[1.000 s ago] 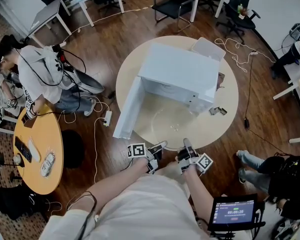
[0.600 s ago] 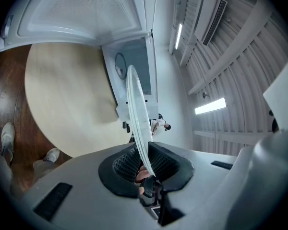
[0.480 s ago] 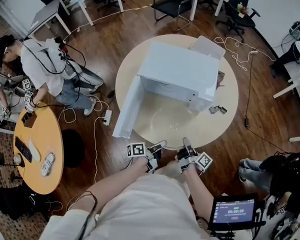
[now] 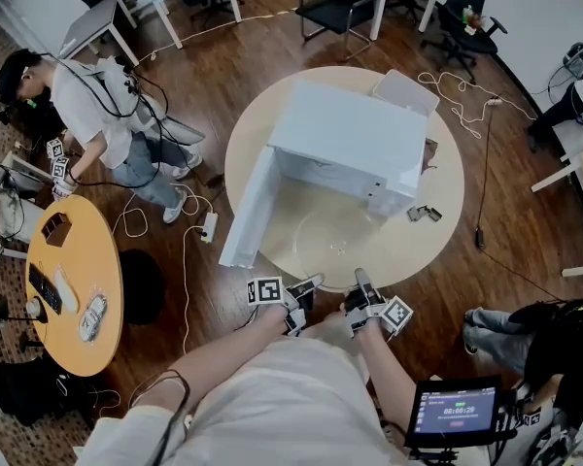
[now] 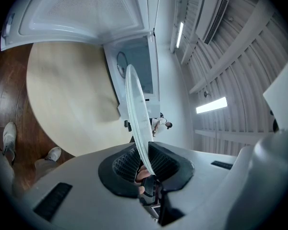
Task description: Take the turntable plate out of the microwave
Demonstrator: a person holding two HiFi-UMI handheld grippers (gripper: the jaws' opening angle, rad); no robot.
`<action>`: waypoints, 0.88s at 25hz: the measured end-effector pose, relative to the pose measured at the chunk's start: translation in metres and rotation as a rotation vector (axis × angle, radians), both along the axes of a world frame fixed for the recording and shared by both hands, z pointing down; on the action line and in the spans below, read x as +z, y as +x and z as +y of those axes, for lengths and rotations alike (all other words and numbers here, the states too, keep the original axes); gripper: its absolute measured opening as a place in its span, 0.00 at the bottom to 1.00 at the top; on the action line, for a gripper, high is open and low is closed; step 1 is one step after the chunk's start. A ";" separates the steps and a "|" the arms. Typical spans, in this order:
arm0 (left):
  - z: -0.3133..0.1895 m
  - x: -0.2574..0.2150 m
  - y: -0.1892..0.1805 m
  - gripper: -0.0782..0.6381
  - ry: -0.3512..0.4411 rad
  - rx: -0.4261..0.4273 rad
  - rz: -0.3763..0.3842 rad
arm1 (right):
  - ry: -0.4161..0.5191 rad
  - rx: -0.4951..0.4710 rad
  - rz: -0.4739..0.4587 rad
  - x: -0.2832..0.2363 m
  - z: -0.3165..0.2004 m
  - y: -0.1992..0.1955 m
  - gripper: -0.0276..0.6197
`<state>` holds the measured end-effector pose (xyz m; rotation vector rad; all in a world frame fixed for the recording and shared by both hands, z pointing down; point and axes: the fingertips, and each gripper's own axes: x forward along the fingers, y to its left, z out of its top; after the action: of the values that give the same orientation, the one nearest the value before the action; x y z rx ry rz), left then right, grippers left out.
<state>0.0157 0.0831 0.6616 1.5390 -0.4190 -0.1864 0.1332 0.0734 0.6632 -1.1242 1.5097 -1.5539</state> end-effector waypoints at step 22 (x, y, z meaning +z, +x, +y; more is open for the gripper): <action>-0.004 0.009 -0.002 0.18 -0.020 0.016 -0.012 | -0.006 -0.007 0.000 0.006 -0.006 -0.003 0.09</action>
<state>0.0138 0.0796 0.6702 1.5239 -0.4166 -0.1596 0.1300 0.0678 0.6693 -1.1234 1.5113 -1.5634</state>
